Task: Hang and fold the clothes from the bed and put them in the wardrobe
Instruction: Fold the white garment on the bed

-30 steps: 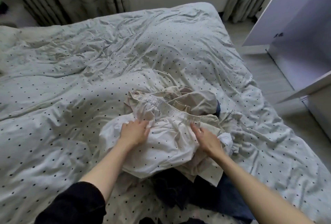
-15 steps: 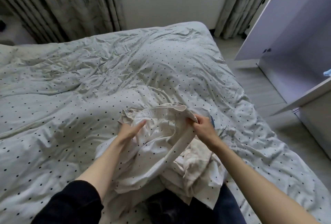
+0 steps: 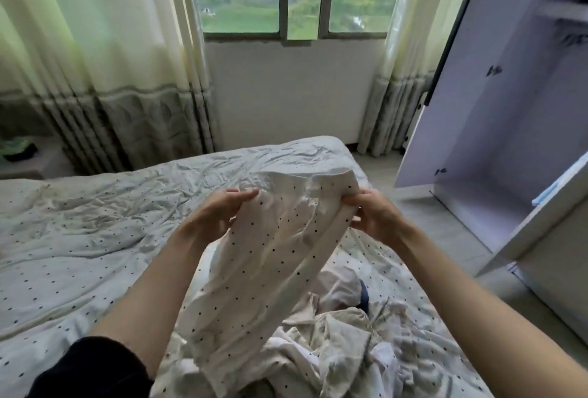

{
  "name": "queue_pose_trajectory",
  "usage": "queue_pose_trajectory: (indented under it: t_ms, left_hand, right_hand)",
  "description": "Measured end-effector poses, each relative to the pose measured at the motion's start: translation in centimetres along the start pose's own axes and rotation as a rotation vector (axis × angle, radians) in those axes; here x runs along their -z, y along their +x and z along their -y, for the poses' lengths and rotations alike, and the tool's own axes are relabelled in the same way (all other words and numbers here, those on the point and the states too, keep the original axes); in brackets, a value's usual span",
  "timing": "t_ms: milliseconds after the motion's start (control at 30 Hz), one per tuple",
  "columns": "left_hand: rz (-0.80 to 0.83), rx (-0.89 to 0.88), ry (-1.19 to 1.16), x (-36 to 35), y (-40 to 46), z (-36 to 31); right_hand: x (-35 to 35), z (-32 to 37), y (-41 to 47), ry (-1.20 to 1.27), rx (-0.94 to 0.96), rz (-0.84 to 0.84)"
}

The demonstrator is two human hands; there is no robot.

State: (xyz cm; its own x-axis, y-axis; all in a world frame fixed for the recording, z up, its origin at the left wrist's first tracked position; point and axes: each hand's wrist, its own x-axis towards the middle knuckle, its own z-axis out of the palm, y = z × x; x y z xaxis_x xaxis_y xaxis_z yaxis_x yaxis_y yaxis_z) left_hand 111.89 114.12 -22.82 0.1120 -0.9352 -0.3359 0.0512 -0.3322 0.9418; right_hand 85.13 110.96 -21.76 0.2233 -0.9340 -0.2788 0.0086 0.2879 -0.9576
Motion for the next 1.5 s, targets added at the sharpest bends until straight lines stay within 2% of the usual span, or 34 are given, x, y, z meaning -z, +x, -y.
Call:
queue_pose_trajectory:
  t_ms: [133,267,467,700,867,1067,1233,1333,1400,1467,1500]
  left_hand:
    - [-0.028,-0.127,0.017,-0.9,-2.4,-4.0]
    - [-0.017,-0.33,0.102,-2.7,-5.1,-8.0]
    - [-0.063,-0.708,0.212,-10.1,-9.8,-16.6]
    - [-0.12,-1.043,0.086,-21.3,-18.2,-30.4]
    - [0.016,-1.133,-0.11,-28.5,-23.8,-35.7]
    - [0.241,-1.249,-0.168,-37.9,-30.2,-39.1]
    - [0.386,-1.288,0.001,-44.8,-32.4,-37.6]
    - [0.49,-1.275,-0.006,-48.7,-33.4,-36.2]
    - [0.539,-1.28,0.102,-51.4,-33.7,-34.8]
    - [0.572,-1.274,0.287,-56.2,-33.6,-32.5]
    - [0.542,-1.272,0.38,-57.2,-33.2,-31.9]
  right_hand:
    - [0.4,4.1,-2.9,0.035,0.05,-0.025]
    - [1.7,8.9,-6.7,0.024,0.207,-0.144]
    - [5.9,17.7,-14.3,-0.019,0.405,-0.413]
    - [12.0,30.6,-27.6,-0.016,0.73,-0.767]
    - [17.2,35.2,-37.3,-0.079,0.92,-1.004]
    - [23.4,38.1,-48.8,-0.213,1.1,-1.276]
    - [28.4,37.3,-55.5,-0.414,1.057,-1.623]
    - [30.8,35.9,-58.2,-0.568,1.052,-1.874]
    - [32.4,34.4,-59.6,-0.607,0.957,-1.896]
    - [35.7,31.8,-61.8,-0.61,0.778,-1.941]
    - [36.8,31.1,-62.3,-0.61,0.703,-1.938]
